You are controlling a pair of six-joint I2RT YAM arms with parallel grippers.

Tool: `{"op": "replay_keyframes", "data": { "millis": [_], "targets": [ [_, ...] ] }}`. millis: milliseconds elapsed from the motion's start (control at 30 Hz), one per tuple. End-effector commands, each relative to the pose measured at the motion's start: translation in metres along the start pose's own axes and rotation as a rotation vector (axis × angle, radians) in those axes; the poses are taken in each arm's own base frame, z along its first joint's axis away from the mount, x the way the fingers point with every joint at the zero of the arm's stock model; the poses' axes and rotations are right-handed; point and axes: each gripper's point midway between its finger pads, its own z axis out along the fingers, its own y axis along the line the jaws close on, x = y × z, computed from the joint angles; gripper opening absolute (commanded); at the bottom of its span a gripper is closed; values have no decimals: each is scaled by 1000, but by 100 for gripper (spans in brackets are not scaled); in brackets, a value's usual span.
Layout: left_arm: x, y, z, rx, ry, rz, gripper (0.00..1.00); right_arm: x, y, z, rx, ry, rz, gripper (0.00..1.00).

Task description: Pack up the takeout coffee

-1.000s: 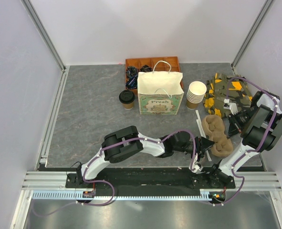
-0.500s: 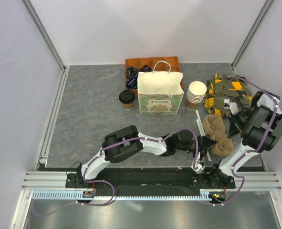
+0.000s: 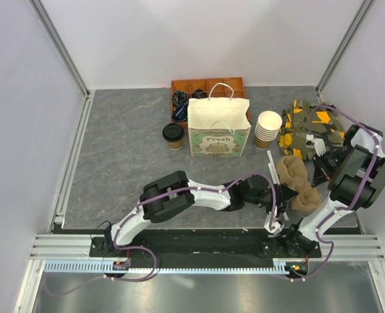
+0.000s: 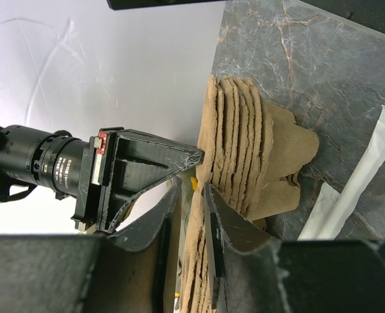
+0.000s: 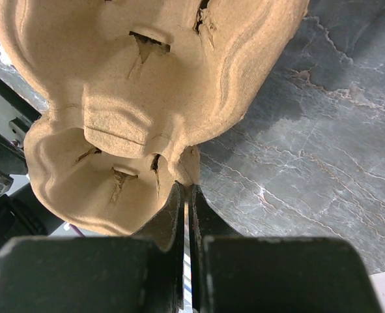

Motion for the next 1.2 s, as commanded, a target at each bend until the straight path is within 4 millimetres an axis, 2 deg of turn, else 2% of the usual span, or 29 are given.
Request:
{"op": "replay_keyframes", "data": {
  "millis": [0,167,333,467,700,1167],
  "targets": [
    [15,-46,-1,137,55,-32,31,-2,28,-3,-83,-23,-5,0],
    [12,-48,-5,149,50,-24,30,-4,28,-6,-67,-26,-9,0],
    [6,-32,-13,113,42,-25,33,-6,25,-7,-66,-29,-6,0],
    [9,-31,-21,111,51,-32,36,-9,19,-8,-62,-29,0,0],
    [14,-34,-24,113,59,-31,38,-10,19,-9,-57,-33,1,0],
    [3,10,-31,19,31,-8,40,-10,21,-11,-46,-39,-8,0]
  ]
}}
